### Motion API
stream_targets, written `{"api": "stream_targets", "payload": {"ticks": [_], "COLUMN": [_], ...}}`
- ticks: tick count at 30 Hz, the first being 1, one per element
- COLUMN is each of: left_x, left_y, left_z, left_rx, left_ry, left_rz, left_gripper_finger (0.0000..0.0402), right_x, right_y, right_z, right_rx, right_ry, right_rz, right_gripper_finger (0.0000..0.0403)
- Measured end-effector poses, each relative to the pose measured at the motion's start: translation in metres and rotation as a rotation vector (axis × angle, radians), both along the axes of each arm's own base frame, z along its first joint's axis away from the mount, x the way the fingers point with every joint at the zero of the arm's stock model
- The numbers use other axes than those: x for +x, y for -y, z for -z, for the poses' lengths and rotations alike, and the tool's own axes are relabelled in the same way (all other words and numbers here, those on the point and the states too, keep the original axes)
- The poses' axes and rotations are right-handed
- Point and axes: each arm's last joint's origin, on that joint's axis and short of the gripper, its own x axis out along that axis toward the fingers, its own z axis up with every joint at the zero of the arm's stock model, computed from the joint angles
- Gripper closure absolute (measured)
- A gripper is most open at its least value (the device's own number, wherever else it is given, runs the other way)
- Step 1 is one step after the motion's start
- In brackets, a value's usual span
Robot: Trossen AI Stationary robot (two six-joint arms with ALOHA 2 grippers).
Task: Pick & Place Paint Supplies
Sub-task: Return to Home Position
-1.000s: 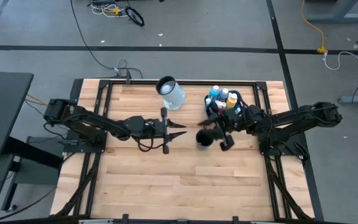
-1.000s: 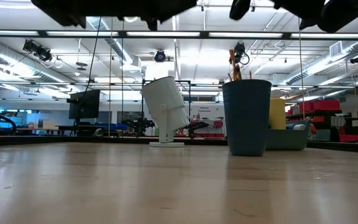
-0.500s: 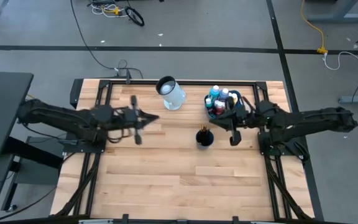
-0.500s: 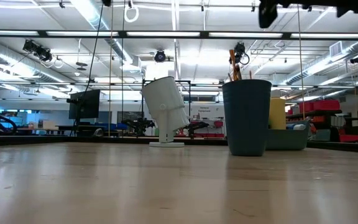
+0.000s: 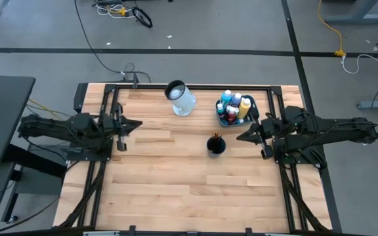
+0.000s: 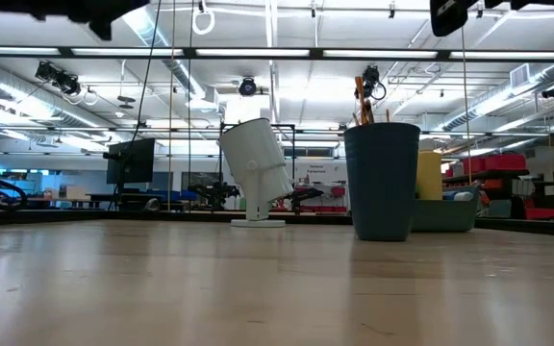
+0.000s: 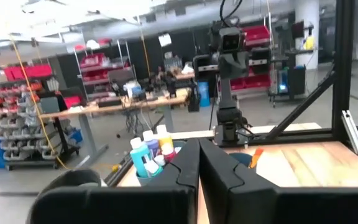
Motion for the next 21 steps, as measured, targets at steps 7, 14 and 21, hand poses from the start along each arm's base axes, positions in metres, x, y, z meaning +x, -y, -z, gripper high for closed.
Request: {"api": "stream_targets", "payload": {"ticks": [7, 14, 21], "left_x": [-0.028, -0.036, -0.034], "left_y": [-0.004, -0.005, -0.004], "left_z": [0.031, 0.043, 0.045], "left_rx": [0.024, 0.047, 0.077], "left_ry": [0.114, 0.133, 0.104], "left_rz": [-0.008, -0.01, 0.017], "left_gripper_finger": [0.0393, 0.0383, 0.0396], "right_x": [-0.012, -0.02, -0.033], "right_y": [0.004, 0.003, 0.003], "right_z": [0.0, 0.024, 0.06], "right_rx": [-0.012, 0.031, 0.038], "right_ry": [-0.019, 0.021, 0.096], "right_rz": [0.148, 0.112, 0.121], "right_gripper_finger": [0.04, 0.0402, 0.0402]}}
